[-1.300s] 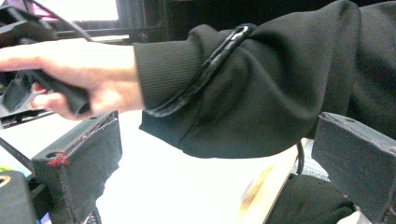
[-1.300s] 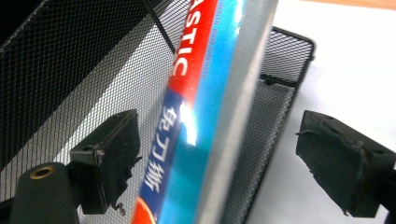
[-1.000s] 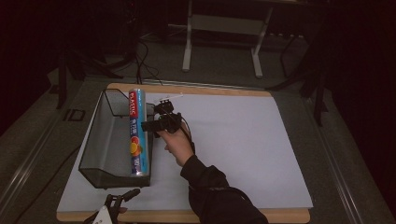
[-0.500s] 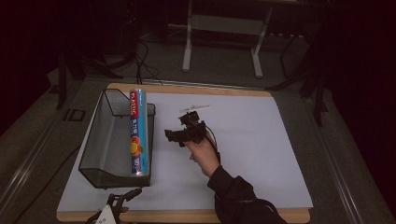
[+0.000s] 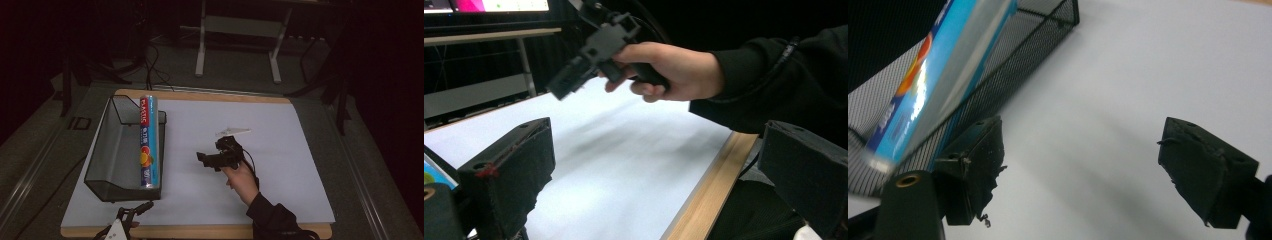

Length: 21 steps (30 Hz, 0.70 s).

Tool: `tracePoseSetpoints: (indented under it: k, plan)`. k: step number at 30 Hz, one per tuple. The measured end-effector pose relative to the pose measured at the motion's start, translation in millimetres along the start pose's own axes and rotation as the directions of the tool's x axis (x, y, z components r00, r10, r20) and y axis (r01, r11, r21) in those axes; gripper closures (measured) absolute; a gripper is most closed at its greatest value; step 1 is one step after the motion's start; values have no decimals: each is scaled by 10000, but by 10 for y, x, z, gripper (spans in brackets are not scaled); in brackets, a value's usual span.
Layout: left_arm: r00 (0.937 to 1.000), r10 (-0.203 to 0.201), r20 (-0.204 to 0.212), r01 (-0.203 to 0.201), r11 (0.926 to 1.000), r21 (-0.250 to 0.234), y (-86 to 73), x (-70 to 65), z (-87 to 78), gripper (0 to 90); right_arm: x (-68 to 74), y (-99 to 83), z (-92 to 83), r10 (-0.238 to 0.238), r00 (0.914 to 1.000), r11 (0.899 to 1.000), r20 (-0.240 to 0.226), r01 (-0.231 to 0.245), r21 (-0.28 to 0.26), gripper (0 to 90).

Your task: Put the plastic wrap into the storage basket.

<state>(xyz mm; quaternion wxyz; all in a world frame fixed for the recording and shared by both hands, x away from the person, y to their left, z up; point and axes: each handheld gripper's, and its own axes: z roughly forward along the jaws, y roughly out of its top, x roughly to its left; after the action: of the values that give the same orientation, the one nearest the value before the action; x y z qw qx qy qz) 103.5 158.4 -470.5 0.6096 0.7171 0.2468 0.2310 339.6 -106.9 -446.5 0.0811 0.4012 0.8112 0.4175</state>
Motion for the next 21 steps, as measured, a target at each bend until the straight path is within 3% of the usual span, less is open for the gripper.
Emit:
tracePoseSetpoints:
  k: [3, 7, 10, 13, 21]
  plan:
    - [10000, 14, 1, -14, 10000, 23, -1, 1, 5, 26, -65, -86, -50, 22, 9990, 9999, -436, -15, 165, 206]
    - [10000, 34, 8, -34, 10000, 63, -3, 3, 9, 26, -140, -212, -139, 4, 9988, 10000, -489, 0, 80, 174]
    - [10000, 5, 12, -5, 10000, 77, -4, 5, 15, 26, -170, -301, -213, -458, 9989, 9989, -68, 459, 99, 140]
    - [10000, -7, 22, 7, 10000, 83, -5, 1, 22, 26, -214, -403, -294, -531, 9984, 9985, 198, 529, 108, 134]
    - [10000, 39, 12, -40, 9999, 154, -8, -6, 30, 26, -244, -581, -483, -812, 9961, 9964, 333, 803, 278, 134]
